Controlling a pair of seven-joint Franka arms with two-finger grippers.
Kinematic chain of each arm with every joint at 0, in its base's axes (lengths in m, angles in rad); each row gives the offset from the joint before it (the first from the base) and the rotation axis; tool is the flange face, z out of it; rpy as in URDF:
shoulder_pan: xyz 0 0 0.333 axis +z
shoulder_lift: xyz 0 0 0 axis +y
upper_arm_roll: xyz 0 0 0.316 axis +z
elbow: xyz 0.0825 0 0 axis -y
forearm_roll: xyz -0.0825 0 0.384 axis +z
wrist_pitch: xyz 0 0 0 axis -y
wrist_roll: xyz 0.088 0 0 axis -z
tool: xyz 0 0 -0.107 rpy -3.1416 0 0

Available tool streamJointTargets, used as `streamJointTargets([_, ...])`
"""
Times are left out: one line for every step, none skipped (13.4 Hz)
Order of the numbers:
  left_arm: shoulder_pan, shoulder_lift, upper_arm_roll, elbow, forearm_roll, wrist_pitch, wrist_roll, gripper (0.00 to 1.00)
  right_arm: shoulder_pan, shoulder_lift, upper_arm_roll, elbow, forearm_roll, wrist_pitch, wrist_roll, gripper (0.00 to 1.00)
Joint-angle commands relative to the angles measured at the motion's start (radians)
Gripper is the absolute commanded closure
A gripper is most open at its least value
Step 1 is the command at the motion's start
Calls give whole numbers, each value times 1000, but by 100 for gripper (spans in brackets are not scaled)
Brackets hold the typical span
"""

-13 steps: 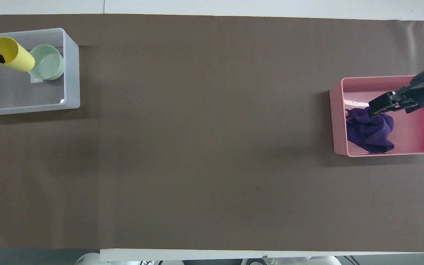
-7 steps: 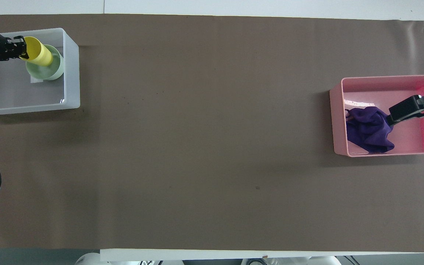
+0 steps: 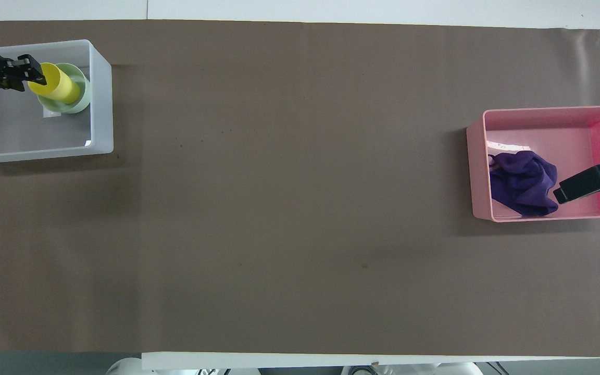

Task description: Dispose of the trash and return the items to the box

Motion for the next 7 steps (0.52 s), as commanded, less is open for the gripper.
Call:
streamJointTargets([-64, -258, 9, -212, 17, -105, 3, 0, -11, -25, 9, -33, -7, 16, -20, 0])
streamJointTargets([-80, -335, 6, -246, 17, -150, 6, 0, -11, -25, 9, -33, -5, 16, -20, 0])
streamJointTargets([-93, -386, 6, -243, 19, -214, 21, 0, -11, -25, 9, -33, -7, 21, -20, 0])
streamJointTargets([-107, -412, 4, -226, 19, -276, 49, 0, -11, -25, 9, -33, -7, 32, -20, 0])
streamJointTargets([-115, -428, 3, -193, 20, -325, 75, 0, -11, -25, 8, -35, -7, 36, -19, 0])
streamJointTargets([-117, -425, 1, -141, 29, -392, 110, 0, -11, -25, 8, -35, -9, 36, -16, 0])
streamJointTargets([-117, -414, 1, -87, 37, -457, 175, 0, -11, -25, 8, -35, -9, 38, -13, 0])
